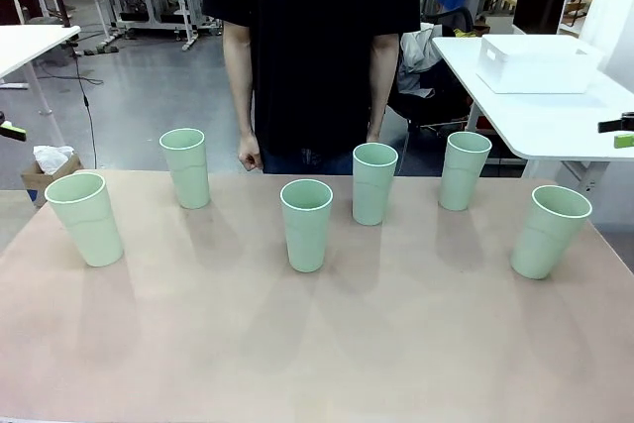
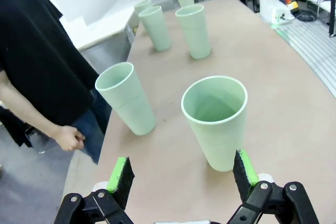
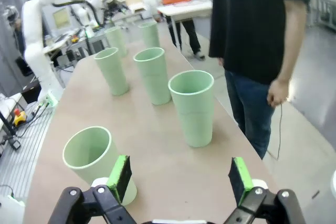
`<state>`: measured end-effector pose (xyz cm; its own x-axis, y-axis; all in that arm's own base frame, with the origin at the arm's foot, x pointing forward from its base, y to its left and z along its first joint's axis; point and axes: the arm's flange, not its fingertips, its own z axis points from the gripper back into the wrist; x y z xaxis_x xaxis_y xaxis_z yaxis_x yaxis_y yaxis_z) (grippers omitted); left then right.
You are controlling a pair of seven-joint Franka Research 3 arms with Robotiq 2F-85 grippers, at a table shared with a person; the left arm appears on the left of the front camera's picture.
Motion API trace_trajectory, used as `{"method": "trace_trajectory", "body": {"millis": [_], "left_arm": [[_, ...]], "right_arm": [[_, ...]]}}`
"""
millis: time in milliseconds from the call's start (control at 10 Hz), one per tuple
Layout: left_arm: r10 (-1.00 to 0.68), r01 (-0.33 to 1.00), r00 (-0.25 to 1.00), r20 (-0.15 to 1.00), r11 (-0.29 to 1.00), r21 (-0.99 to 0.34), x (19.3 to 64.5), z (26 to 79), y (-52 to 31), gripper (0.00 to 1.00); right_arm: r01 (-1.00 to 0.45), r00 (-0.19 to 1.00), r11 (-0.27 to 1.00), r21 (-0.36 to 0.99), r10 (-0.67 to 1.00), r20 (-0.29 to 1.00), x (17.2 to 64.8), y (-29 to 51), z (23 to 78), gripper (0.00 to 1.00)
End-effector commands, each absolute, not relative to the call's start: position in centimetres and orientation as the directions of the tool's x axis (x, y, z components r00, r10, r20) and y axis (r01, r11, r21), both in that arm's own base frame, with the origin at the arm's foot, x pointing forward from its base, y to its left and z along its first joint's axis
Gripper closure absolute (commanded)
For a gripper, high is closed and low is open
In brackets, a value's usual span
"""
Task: Stack the cups and store them in the basket.
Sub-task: Pick up two Reusable plastic cups , one in each hand.
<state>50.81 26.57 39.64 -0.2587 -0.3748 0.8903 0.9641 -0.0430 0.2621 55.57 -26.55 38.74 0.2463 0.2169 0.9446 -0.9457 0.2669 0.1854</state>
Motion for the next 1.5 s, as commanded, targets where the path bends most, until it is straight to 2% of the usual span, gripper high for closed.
{"method": "trace_trajectory", "body": {"millis": [0, 100, 400, 600, 1000, 1200, 1400], "left_arm": [[-0.372, 0.980, -0.195, 0.908, -0.048, 0.191, 50.7, 39.7, 26.8, 0.00], [-0.375, 0.964, -0.259, 0.890, -0.043, 0.262, 50.8, 39.6, 26.6, 0.00], [-0.368, 0.970, -0.239, 0.899, -0.045, 0.240, 50.8, 39.5, 26.7, 0.00], [-0.310, 0.971, -0.235, 0.921, -0.114, 0.210, 53.3, 37.5, 27.7, 0.00], [-0.249, 0.966, -0.238, 0.939, -0.159, 0.203, 55.5, 34.7, 28.8, 0.00], [-0.218, 0.964, -0.245, 0.945, -0.155, 0.215, 55.8, 33.3, 29.1, 0.00], [-0.201, 0.965, -0.230, 0.952, -0.174, 0.196, 55.9, 31.7, 28.9, 0.00]], "right_arm": [[-0.925, 0.301, 0.309, 0.223, 0.235, 0.924, 55.6, -26.3, 39.6, 0.00], [-0.925, 0.301, 0.309, 0.223, 0.235, 0.924, 55.6, -26.3, 39.6, 0.00], [-0.938, 0.266, 0.285, 0.199, 0.219, 0.939, 55.6, -26.9, 38.8, 0.00], [-0.977, 0.182, 0.151, 0.151, 0.213, 0.960, 56.2, -27.1, 35.4, 0.00], [-0.994, 0.045, -0.092, 0.064, 0.198, 0.979, 56.5, -26.9, 29.8, 0.00], [-0.985, 0.025, -0.161, 0.058, 0.201, 0.979, 55.4, -26.5, 27.7, 0.00], [-0.988, 0.030, -0.145, 0.058, 0.187, 0.982, 53.8, -25.9, 26.2, 0.00]]}}
